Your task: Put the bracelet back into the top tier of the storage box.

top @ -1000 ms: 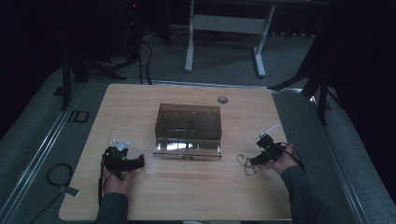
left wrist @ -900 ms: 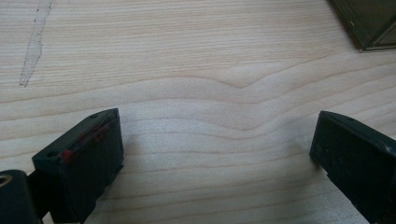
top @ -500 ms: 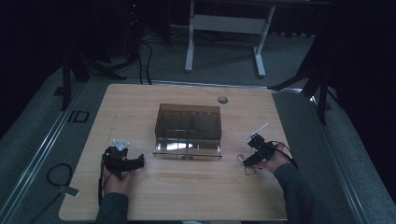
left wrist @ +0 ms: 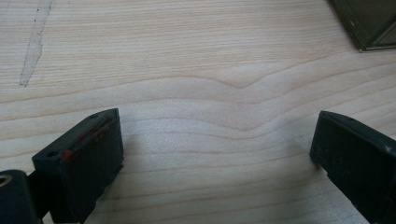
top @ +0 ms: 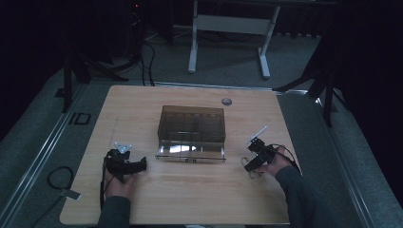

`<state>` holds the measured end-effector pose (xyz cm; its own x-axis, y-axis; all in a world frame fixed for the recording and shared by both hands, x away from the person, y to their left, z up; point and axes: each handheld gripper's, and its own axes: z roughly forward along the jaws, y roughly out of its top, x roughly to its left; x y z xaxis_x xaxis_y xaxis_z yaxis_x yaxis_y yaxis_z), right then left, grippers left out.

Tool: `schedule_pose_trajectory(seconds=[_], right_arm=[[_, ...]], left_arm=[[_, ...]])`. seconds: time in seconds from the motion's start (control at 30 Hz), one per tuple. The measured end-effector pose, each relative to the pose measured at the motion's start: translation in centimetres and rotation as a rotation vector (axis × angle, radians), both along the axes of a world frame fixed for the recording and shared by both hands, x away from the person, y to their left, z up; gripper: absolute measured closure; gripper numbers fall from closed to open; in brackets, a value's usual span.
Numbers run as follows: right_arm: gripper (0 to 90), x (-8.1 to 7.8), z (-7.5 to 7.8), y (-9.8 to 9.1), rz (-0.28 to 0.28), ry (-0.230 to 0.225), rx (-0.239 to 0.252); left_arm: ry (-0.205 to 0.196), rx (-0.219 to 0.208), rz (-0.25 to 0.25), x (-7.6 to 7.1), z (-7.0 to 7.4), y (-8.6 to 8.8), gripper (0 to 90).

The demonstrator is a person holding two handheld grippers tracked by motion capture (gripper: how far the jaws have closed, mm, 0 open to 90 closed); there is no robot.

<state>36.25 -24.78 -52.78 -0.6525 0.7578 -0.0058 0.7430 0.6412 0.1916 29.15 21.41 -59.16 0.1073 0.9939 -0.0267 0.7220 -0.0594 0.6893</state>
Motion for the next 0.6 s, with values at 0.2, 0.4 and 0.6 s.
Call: schedule_pose_trajectory(seconds=[0.2,0.4,0.6], right_arm=[[27.8,0.05,-0.21,0.16,0.004,0.012,-0.009],[31.6,0.25,-0.49,0.03,-0.008,0.038,-0.013],[34.6,0.35,-0.52,0.07,-0.024,0.053,-0.008]], left_arm=[[0.0,0.0,0.0,0.0,0.0,0.0,2.8],[0.0,0.0,0.0,0.0,0.0,0.0,2.8],[0.0,0.0,0.002,0.02,0.0,-0.02,2.8]])
